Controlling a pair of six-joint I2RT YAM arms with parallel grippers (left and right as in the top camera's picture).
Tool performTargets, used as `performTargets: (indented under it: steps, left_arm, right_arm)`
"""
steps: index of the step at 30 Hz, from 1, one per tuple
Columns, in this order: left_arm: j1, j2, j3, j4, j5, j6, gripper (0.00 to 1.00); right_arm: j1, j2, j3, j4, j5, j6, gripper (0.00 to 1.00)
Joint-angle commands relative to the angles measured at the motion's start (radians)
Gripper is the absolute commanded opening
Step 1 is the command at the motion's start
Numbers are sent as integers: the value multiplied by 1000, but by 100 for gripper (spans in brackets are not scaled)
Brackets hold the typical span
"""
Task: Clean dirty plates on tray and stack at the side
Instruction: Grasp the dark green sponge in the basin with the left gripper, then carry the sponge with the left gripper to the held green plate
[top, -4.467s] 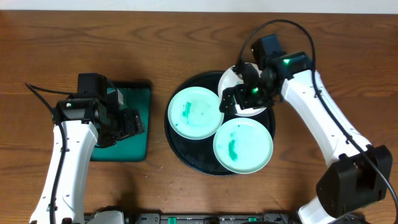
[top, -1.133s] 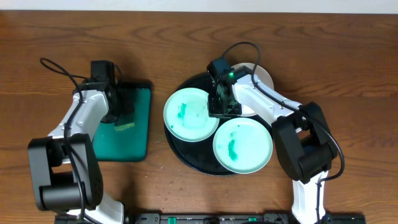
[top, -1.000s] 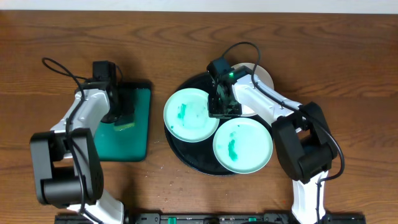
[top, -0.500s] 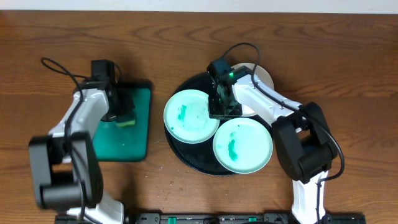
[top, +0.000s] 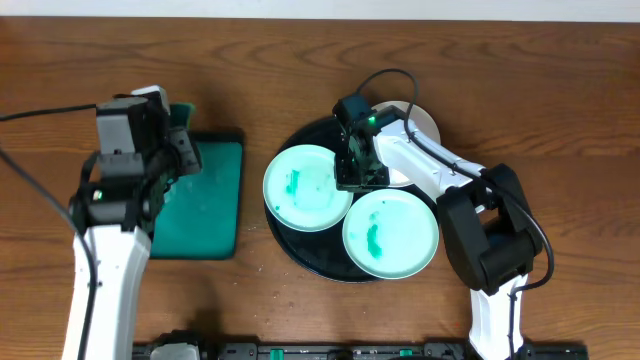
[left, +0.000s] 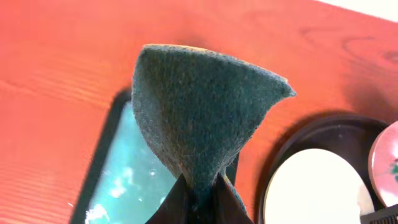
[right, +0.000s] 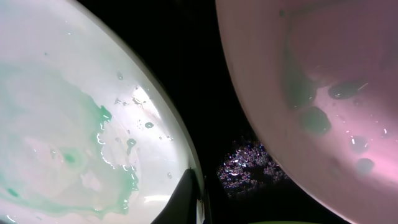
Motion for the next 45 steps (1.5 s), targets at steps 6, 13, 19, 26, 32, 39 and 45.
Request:
performTargets:
  steps: [6, 13, 19, 26, 32, 39, 45]
  left_arm:
    - [-11, -117, 7, 38, -101, 66, 7]
    - [-11, -117, 7, 39, -100, 80, 7]
    - [-11, -95, 7, 18, -100, 53, 7]
    - [-11, 52, 7, -104, -94, -85, 7]
    - [-11, 239, 7, -190, 47, -154, 7]
    - [-36, 295, 7, -189, 167, -162, 7]
    - [-78, 297, 7, -210, 167, -162, 7]
  right_arm:
    - [-3, 32, -15, -10, 21, -24, 1]
    - [-3, 32, -15, -9, 21, -24, 1]
    - [-4, 32, -15, -8, 24, -17, 1]
    - [-5, 32, -15, -16, 74, 71, 1]
    - [-4, 32, -15, -55, 169, 193, 1]
    - [-4, 32, -15, -138, 310, 340, 1]
    - [-3, 32, -15, -137, 330, 334, 1]
